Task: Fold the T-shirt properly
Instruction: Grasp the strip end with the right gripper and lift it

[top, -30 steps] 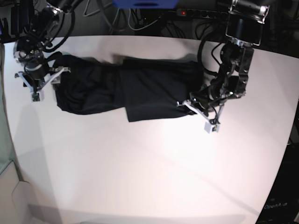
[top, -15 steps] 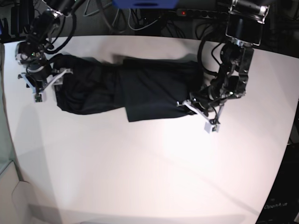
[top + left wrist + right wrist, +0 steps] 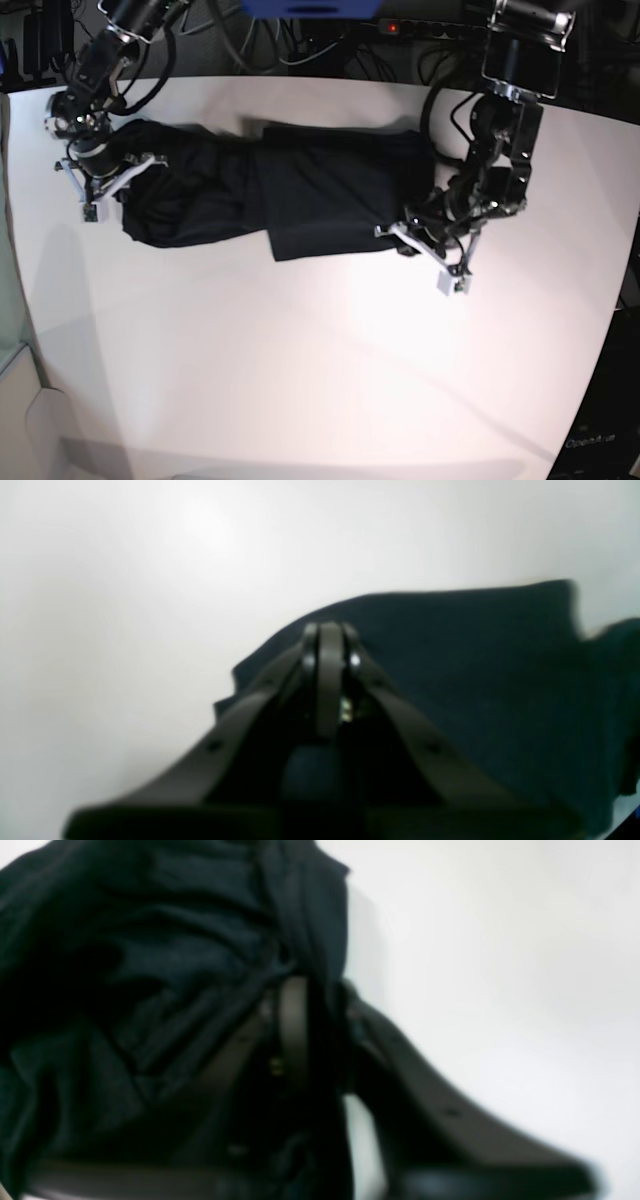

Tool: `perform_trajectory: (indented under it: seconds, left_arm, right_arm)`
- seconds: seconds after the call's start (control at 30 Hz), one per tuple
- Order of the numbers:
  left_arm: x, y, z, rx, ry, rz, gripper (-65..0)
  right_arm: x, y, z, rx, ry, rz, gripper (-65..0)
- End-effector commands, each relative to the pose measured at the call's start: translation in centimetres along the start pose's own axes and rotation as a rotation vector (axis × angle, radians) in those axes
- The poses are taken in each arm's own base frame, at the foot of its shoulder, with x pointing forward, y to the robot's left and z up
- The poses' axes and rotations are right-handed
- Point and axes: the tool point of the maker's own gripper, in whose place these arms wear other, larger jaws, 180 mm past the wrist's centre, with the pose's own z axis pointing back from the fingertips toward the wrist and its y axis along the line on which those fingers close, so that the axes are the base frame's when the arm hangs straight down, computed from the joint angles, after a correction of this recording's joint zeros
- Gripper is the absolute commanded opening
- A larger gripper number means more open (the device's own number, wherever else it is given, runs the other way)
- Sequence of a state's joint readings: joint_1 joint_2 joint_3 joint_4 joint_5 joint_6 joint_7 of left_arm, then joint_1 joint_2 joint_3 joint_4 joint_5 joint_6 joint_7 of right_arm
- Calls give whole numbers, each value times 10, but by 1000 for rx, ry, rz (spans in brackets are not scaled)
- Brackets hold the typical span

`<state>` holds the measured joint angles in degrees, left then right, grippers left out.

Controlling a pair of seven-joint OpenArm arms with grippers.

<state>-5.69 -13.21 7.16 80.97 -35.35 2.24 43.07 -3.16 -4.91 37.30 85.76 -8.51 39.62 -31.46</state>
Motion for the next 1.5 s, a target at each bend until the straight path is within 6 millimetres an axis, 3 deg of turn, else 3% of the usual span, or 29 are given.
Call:
perform_trajectory:
  seconds: [0.0, 0.1, 0.23, 0.3, 0.43, 0.53, 0.67, 0.97, 1.27, 1.47]
  left_arm:
    - [36, -17, 7, -44, -99, -24, -650]
    - [54, -36, 18, -83, -160, -43, -650]
    - [77, -44, 38, -109, -239, -39, -650]
    - [65, -31, 42, -94, -195, -4, -650]
    - [33, 23, 55, 15, -124, 67, -650]
    - [17, 44, 62, 61, -97, 87, -650]
    - [0, 52, 64, 80, -67, 92, -650]
    - [-17, 59, 67, 92, -32, 114, -650]
    - [-18, 115, 123, 240, -83, 115, -650]
    - [-25, 148, 149, 331, -83, 128, -650]
  right_arm:
    - [-15, 3, -1, 5, 74, 15, -650]
    - [-14, 3, -1, 4, 72, 16, -650]
    - [-2, -2, 6, -20, 40, 35, -650]
    - [10, -3, 12, -33, 9, 51, -650]
    - [35, 11, 24, -32, -56, 114, -650]
    - [50, 28, 33, -12, -100, 170, -650]
    - [71, 54, 47, 19, -162, 230, -650]
    - [79, 109, 52, 122, -113, 354, -650]
    - [96, 162, 51, 231, -119, 467, -650]
    - [130, 185, 55, 308, -165, 465, -650]
